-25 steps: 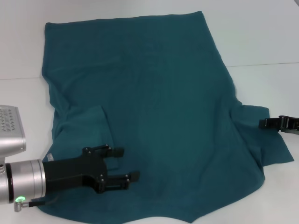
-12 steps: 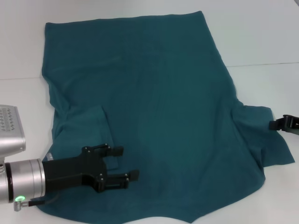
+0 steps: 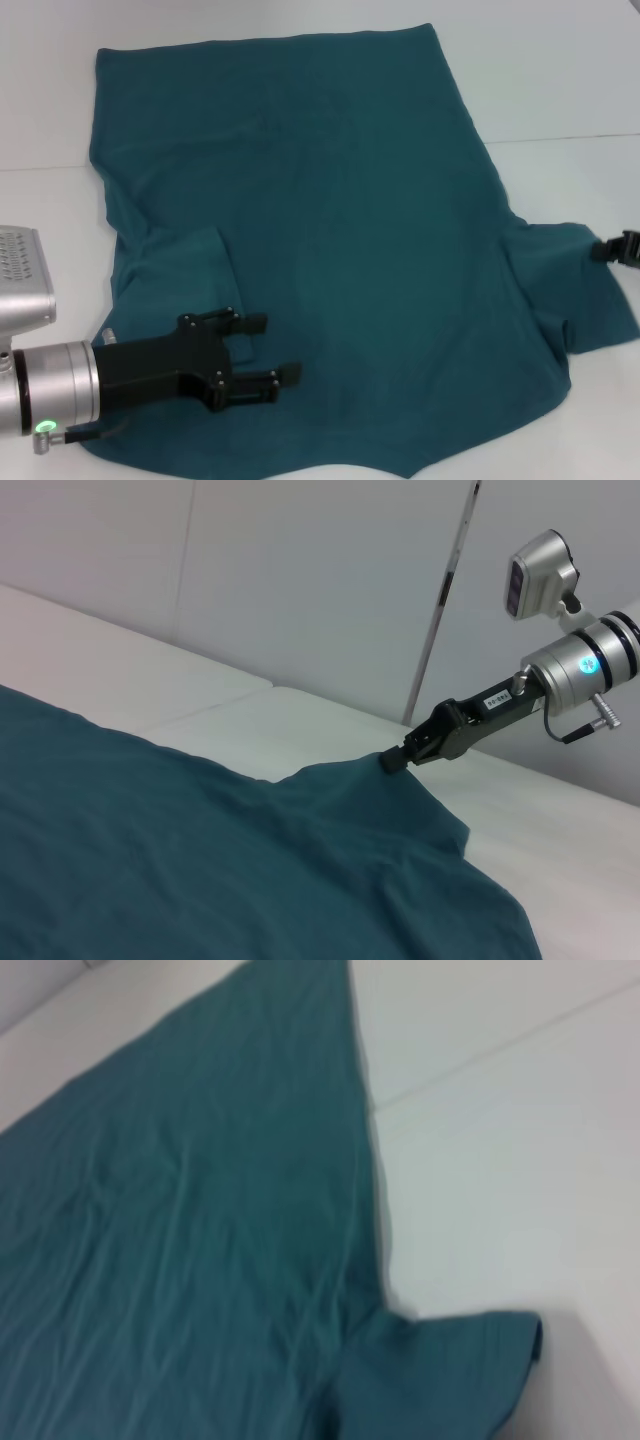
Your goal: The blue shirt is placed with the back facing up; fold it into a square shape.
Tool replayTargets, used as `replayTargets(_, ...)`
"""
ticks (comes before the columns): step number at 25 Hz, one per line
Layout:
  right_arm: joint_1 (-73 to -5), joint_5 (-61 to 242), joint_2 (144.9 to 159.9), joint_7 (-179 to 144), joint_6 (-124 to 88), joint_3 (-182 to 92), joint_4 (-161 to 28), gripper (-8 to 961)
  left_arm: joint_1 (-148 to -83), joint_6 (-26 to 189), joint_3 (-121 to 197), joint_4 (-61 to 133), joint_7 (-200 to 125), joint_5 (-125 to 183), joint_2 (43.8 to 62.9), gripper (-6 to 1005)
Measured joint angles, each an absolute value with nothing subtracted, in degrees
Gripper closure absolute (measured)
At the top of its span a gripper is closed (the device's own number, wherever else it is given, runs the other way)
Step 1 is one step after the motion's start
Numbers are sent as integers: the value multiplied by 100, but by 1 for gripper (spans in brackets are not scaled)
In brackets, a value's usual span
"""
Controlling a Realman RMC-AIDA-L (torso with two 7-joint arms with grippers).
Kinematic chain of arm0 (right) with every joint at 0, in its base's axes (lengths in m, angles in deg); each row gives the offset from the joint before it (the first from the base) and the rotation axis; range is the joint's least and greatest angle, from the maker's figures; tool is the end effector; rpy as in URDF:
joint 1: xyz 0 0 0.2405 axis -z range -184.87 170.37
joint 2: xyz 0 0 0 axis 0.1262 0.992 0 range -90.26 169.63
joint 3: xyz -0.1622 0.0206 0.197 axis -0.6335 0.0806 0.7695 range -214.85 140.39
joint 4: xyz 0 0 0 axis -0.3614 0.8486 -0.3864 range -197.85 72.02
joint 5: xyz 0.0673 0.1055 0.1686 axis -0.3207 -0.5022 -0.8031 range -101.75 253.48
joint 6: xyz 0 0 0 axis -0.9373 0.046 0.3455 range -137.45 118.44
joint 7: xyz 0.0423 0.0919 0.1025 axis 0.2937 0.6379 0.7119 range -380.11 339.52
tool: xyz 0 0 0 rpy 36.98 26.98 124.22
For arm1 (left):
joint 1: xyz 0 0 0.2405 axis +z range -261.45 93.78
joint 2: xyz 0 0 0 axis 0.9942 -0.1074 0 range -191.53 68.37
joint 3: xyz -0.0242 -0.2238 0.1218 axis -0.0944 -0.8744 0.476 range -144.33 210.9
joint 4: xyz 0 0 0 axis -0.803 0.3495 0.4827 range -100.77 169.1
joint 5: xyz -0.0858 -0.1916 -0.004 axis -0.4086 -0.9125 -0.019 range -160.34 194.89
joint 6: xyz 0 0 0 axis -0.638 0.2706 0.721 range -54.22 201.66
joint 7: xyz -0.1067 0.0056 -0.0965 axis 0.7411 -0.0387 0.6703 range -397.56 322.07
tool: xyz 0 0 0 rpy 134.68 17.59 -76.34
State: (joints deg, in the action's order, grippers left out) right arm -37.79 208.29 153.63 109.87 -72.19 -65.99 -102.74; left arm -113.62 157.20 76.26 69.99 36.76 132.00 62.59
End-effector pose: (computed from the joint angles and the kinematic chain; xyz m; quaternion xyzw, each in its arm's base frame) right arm 0.3608 0.3708 0.0752 -0.6874 0.6228 0.1769 0.3292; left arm -0.2518 0.3196 -0.0485 -0.9427 -0.2043 -0.2342 0.1211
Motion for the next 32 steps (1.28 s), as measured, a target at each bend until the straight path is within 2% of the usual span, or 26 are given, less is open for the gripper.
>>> replayTargets(9, -3882, 20492, 15308, 10612, -6913, -6639, -10245, 948, -11350, 15648, 7608, 6921, 3690, 13107, 6261, 151)
replayTargets(16, -4038, 20488, 15369, 10299, -6674, -6652, -10235, 948, -11359, 15638, 7569, 6888, 3692, 13081, 6261, 151)
replayTargets(32, -4229, 20489, 15372, 10246, -6636, -6681, -10238, 948, -11383, 15615, 7568, 6879, 3696, 13030, 6261, 152)
